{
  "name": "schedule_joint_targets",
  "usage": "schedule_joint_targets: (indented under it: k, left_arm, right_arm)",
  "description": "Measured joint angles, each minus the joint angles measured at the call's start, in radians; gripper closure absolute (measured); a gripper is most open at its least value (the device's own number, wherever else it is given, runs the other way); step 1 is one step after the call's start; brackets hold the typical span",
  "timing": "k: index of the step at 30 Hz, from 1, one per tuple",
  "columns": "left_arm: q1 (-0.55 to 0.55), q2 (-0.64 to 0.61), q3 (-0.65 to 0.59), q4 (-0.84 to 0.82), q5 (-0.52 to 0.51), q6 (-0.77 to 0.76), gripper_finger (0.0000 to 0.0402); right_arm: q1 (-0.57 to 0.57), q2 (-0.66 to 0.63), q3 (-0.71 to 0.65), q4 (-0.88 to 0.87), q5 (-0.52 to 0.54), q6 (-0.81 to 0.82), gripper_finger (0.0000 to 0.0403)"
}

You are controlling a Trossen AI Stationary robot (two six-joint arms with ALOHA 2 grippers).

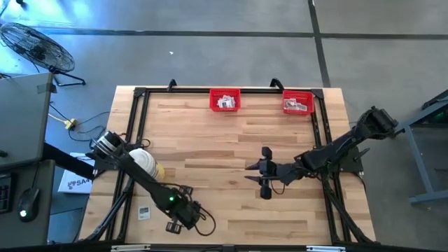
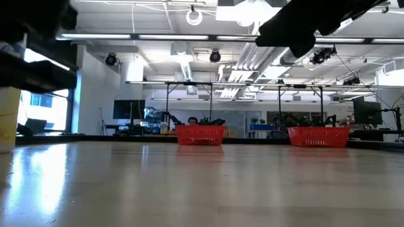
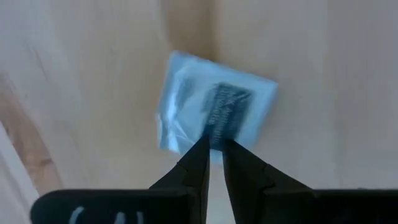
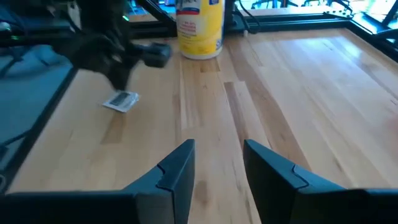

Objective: Pick & Place First Aid Supplies
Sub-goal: Put the towelette pack into the left red bin

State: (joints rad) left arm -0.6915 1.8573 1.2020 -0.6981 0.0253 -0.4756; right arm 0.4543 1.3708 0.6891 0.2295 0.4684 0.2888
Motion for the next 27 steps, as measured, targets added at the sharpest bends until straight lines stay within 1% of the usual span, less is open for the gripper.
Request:
schedule_joint_targets:
  k: [5, 8, 10, 14, 16, 18, 20, 24, 27]
  left_arm:
    - [0.038, 0.038, 0.003, 0.025, -0.014, 0.054, 0.0358]
    - [0.074, 0.055, 0.004, 0.089, -0.083, 0.115, 0.0358]
    - [0.111, 0.065, 0.004, 0.157, -0.138, 0.159, 0.0358]
    - [0.186, 0.073, -0.001, 0.287, -0.218, 0.255, 0.0358]
    - [0.224, 0.075, -0.002, 0.314, -0.25, 0.291, 0.0358]
    - [0.264, 0.075, -0.003, 0.307, -0.285, 0.315, 0.0358]
    - [0.301, 0.075, -0.004, 0.298, -0.305, 0.318, 0.0358]
    - [0.35, 0.089, -0.004, 0.322, -0.304, 0.344, 0.0358]
    - [0.354, 0.109, -0.003, 0.345, -0.302, 0.397, 0.0358]
  right_arm:
    - [0.0, 0.013, 0.0, 0.012, -0.037, -0.081, 0.0272]
    - [0.0, 0.064, 0.0, 0.06, -0.09, -0.111, 0.0272]
    - [0.0, 0.118, 0.0, 0.117, -0.131, -0.131, 0.0272]
    - [0.0, 0.25, 0.0, 0.255, -0.209, -0.159, 0.0272]
    - [0.0, 0.314, 0.0, 0.304, -0.24, -0.159, 0.0272]
    - [0.001, 0.377, 0.0, 0.338, -0.263, -0.158, 0.0272]
    - [0.006, 0.43, 0.003, 0.351, -0.262, -0.14, 0.0272]
    - [0.007, 0.521, 0.062, 0.34, -0.21, -0.149, 0.0272]
    - [0.003, 0.566, 0.127, 0.247, -0.152, -0.211, 0.027]
